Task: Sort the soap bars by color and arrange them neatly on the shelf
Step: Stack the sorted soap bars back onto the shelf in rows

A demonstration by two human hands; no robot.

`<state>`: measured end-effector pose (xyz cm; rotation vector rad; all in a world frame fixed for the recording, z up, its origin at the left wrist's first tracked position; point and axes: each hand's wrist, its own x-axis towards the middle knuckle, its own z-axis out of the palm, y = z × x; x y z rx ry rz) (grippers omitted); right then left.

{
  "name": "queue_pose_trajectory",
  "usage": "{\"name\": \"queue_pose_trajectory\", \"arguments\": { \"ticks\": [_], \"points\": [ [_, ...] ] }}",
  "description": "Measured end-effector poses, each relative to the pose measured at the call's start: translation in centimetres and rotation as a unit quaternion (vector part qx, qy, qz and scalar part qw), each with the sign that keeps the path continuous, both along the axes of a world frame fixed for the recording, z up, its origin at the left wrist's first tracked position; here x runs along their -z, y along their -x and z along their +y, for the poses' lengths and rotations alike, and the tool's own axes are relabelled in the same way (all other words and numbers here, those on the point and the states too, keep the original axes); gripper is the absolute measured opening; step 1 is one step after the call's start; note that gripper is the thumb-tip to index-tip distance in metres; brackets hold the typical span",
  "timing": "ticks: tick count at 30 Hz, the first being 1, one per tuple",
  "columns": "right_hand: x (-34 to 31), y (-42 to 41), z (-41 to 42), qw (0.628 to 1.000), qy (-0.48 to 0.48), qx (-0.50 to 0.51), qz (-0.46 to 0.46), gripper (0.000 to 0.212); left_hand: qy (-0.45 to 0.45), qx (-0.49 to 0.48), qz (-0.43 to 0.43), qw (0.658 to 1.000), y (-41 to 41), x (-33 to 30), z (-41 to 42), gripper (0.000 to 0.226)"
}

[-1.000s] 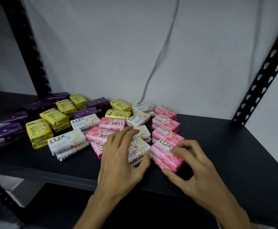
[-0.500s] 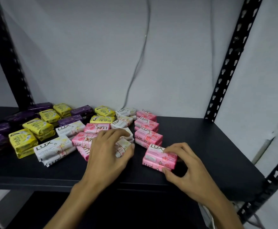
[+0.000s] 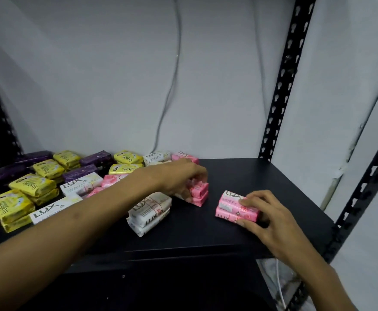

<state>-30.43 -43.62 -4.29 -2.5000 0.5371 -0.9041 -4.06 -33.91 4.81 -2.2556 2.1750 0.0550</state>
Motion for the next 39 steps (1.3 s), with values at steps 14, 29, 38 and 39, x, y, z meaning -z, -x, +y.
{"name": "queue_pose_trajectory", "arguments": {
  "ticks": [14,29,38,39],
  "points": [
    [-1.8,-3.6,-14.0,0.990,-0.046,0.126,0.045,0.031,0.022,0.062,0.050,0.997,1.8,1.0,-6.2,0.052],
    [0.0,-7.7,-24.2,0.967,0.140,0.210,0.021,0.034,0.041,0.022,0.072,0.996,3.3,1.8,-16.3,0.062],
    [0.3,-8.6,-26.0,0.953,0.199,0.229,0.022,0.037,0.072,0.025,0.099,0.992,3.2,2.5,-19.1,0.061],
    [0.4,-8.6,-26.0,0.956,0.186,0.226,0.019,0.037,0.077,0.026,0.094,0.992,3.6,2.5,-19.3,0.060]
  ]
}}
